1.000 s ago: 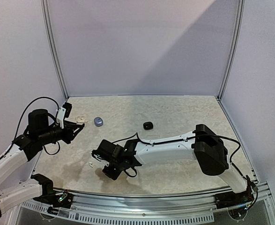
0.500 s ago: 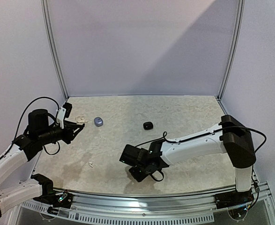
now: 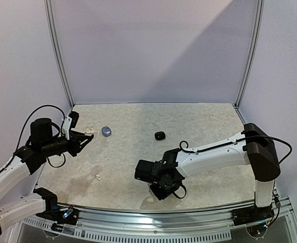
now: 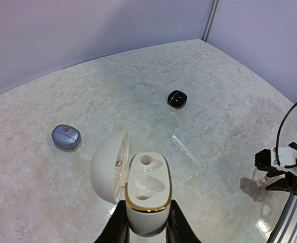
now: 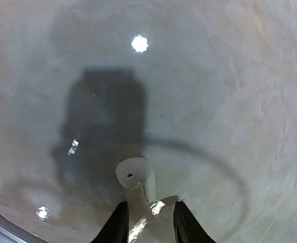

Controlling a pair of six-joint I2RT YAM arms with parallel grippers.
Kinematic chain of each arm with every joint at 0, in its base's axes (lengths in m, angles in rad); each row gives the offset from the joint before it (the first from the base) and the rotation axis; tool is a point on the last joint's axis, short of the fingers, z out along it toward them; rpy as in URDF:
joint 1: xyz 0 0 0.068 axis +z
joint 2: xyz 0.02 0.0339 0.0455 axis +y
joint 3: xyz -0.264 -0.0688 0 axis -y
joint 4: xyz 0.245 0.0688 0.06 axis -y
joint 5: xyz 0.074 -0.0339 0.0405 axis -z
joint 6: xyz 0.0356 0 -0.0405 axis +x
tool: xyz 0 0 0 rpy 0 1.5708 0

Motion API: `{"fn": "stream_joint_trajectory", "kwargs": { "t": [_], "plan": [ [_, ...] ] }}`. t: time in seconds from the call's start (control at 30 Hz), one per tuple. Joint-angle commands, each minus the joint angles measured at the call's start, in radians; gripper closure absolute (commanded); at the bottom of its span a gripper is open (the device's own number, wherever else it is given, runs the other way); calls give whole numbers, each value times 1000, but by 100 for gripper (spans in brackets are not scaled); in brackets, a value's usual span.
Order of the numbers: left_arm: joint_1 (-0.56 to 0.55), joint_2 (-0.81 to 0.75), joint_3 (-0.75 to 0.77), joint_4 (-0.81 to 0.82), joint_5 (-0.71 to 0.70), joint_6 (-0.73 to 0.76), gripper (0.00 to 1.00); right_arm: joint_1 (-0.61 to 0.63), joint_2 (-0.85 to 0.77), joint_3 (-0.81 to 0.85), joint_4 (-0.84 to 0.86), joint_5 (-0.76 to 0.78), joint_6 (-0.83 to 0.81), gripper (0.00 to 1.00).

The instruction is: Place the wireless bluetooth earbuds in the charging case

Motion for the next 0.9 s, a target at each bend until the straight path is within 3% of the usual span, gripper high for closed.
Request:
{"fn": "stream_joint_trajectory", "kwargs": {
  "t": [0.0,0.17,0.3,0.47,0.57,0.87],
  "plan": [
    [7,-15,-16,24,22,9,100,-1,51,110,-225,-75,-75,57],
    [7,-20,-19,28,30,10,100,-41,84,260,-344,-202,-216,36],
    [7,-24,-22,30,34,7,100,-79,134,383,-413,-304,-312,29],
    [6,-29,-24,34,36,7,100,-125,207,488,-447,-328,-428,31],
    [6,-32,-25,32,37,10,100,-149,265,563,-463,-295,-450,47],
    [6,-31,-28,40,41,5,100,-156,347,597,-441,-219,-509,47]
  ]
}}
